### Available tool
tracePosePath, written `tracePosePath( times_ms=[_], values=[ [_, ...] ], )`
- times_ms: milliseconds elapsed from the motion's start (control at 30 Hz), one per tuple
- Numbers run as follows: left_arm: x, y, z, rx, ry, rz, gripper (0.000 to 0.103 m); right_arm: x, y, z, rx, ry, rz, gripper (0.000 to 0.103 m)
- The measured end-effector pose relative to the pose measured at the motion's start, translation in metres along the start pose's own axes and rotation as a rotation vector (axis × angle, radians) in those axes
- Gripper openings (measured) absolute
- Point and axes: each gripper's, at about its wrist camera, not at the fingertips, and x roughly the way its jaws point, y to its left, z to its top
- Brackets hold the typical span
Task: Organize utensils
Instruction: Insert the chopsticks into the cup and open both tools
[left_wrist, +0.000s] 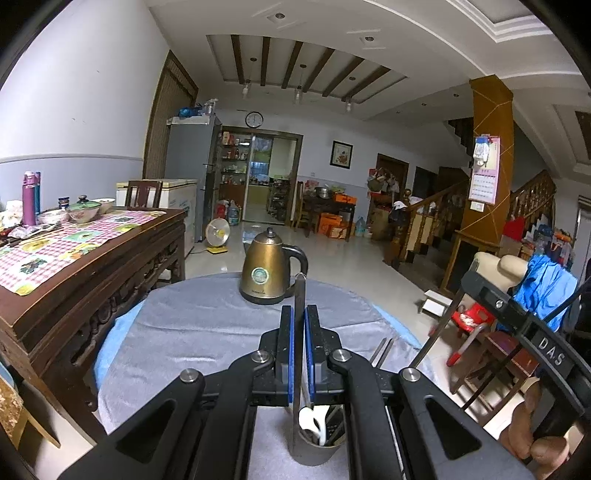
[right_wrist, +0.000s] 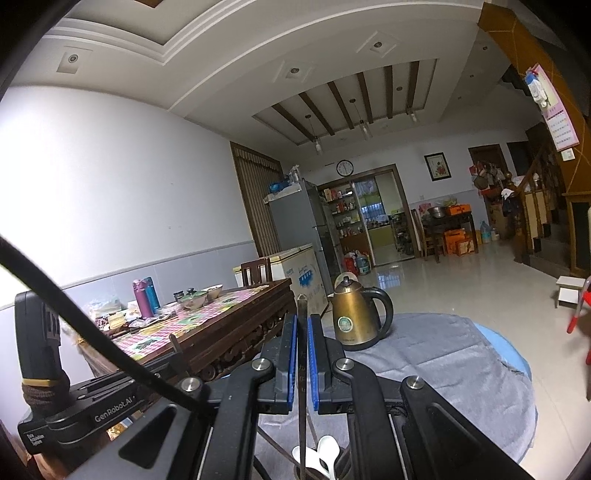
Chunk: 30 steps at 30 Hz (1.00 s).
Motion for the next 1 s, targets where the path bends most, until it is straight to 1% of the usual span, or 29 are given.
tracePosePath(
  times_ms=[233, 400, 500, 633, 1000],
  values=[
    [0.005, -0.001, 0.021, -0.016, -0.019, -0.042, 0.006, 0.001, -0.004, 0.005, -0.002, -0.016, -0.008, 0.007],
    [0.011, -0.004, 0.029, -0.022, -0.031, -0.053, 0.006, 0.008, -0.008, 0.006, 0.007, -0.016, -0.012, 0.006],
    [0.015, -0.006, 0.028, -0.02, -0.027, -0.051, 0.006, 0.011, -0.009, 0.0, 0.01, -0.007, -0.016, 0.007],
    [0.026, -0.008, 0.021, -0.031, 0.013, -0.045, 0.006, 0.015, -0.013, -0.006, 0.014, 0.015, -0.026, 0.007],
    [0.048, -0.016, 0.004, -0.035, 0.074, -0.035, 0.006, 0.022, -0.027, -0.018, 0.046, 0.061, -0.04, 0.007]
  ],
)
